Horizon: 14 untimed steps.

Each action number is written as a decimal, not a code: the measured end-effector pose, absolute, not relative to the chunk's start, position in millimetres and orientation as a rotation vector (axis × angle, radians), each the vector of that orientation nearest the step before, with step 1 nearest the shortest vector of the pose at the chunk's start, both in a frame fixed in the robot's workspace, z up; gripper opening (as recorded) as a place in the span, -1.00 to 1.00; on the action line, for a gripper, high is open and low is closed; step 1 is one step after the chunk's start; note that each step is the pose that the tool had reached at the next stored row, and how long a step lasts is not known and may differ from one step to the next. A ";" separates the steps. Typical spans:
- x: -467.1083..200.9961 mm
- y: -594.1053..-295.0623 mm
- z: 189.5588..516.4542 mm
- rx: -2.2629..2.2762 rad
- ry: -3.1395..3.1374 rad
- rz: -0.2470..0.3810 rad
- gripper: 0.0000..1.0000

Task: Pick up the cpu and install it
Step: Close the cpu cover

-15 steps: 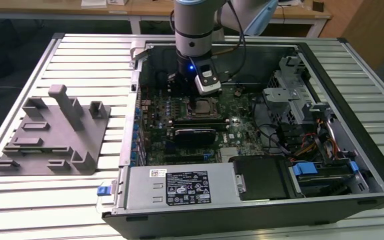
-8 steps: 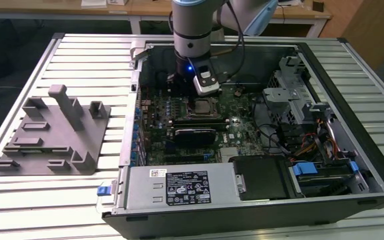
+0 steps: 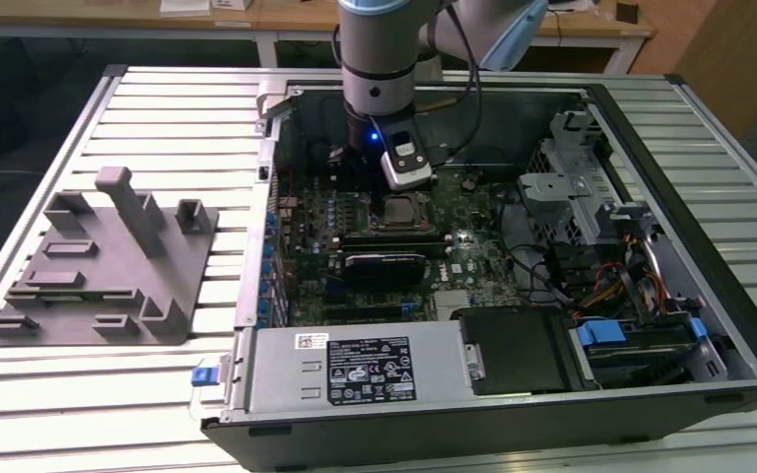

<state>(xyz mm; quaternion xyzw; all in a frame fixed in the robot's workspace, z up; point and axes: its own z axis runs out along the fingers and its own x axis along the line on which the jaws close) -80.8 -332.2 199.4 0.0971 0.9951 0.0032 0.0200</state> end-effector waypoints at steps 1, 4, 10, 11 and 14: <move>-81.1 -332.2 199.2 0.301 3.087 0.010 -0.79; -81.2 -332.3 199.2 0.301 3.087 0.010 -0.79; -83.0 -332.2 198.4 0.301 3.087 0.010 -0.79; -83.2 -332.2 198.4 0.301 3.087 0.010 -0.79; -83.3 -332.2 198.4 0.301 3.087 0.010 -0.79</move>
